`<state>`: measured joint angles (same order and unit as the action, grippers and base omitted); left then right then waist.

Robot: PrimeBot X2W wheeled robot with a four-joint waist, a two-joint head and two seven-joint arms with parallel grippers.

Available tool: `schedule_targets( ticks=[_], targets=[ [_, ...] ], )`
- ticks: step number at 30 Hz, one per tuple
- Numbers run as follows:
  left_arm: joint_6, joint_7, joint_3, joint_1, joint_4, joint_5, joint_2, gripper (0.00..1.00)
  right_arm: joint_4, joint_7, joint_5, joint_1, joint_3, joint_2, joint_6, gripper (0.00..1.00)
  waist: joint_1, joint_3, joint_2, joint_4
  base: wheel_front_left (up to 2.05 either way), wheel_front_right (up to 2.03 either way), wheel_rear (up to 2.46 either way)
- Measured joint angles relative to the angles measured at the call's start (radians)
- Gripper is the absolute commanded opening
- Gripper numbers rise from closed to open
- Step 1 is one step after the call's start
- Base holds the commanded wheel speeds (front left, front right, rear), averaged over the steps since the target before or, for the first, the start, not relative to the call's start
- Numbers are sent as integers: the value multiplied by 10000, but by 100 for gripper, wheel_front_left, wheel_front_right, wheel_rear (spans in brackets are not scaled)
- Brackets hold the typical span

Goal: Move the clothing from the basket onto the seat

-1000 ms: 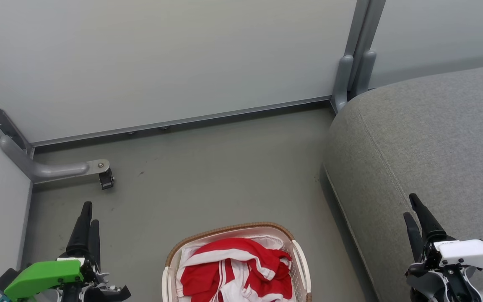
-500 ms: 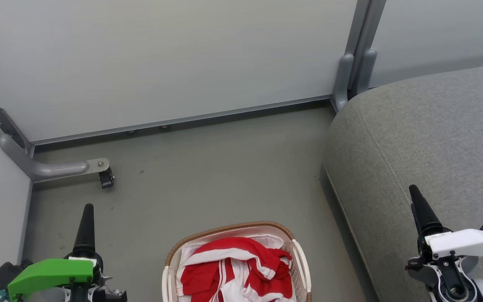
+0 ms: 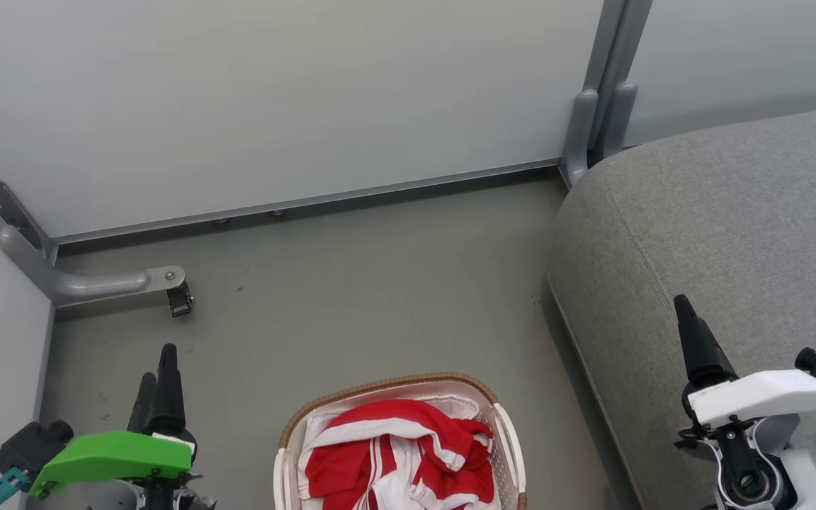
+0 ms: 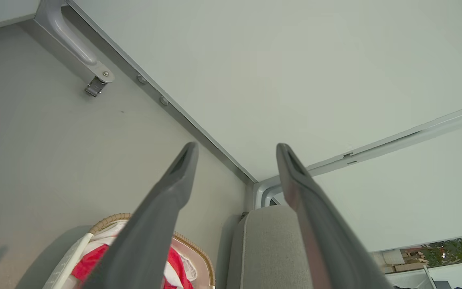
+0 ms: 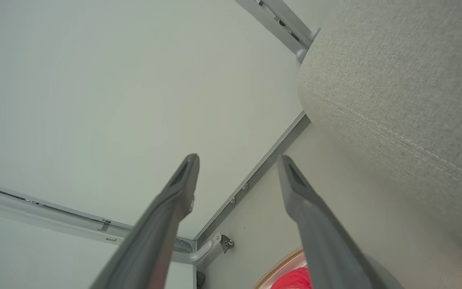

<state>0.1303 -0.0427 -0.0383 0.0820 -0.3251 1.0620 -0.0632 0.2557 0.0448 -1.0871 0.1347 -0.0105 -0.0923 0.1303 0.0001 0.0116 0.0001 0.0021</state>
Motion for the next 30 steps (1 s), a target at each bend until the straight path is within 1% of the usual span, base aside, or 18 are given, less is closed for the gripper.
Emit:
schedule_targets(
  ticks=[6,10,11,16,26,30],
  targets=[
    [0,-205,90,-4,-109,-966,-4,100,52,192,1066,0,245,21,0,100,0,12,0,-26,0,0,0],
    [0,-324,157,-19,-111,-1760,-8,100,100,326,1720,0,378,25,0,100,0,20,0,-36,0,0,0],
    [0,-395,196,-38,-113,-2109,-15,100,111,359,2038,0,477,8,0,100,0,22,0,-34,0,0,0],
    [0,-560,366,-47,-148,-2932,-58,100,159,539,2897,0,589,-36,0,100,0,26,0,-19,0,0,0],
    [0,-832,546,-112,-268,-4514,-121,100,276,823,4263,-1,732,-25,0,100,0,24,0,-4,0,0,0],
    [2,-945,633,-131,-303,-4993,-128,100,320,940,4763,0,798,-29,2,100,0,22,0,1,0,0,0]
  ],
)
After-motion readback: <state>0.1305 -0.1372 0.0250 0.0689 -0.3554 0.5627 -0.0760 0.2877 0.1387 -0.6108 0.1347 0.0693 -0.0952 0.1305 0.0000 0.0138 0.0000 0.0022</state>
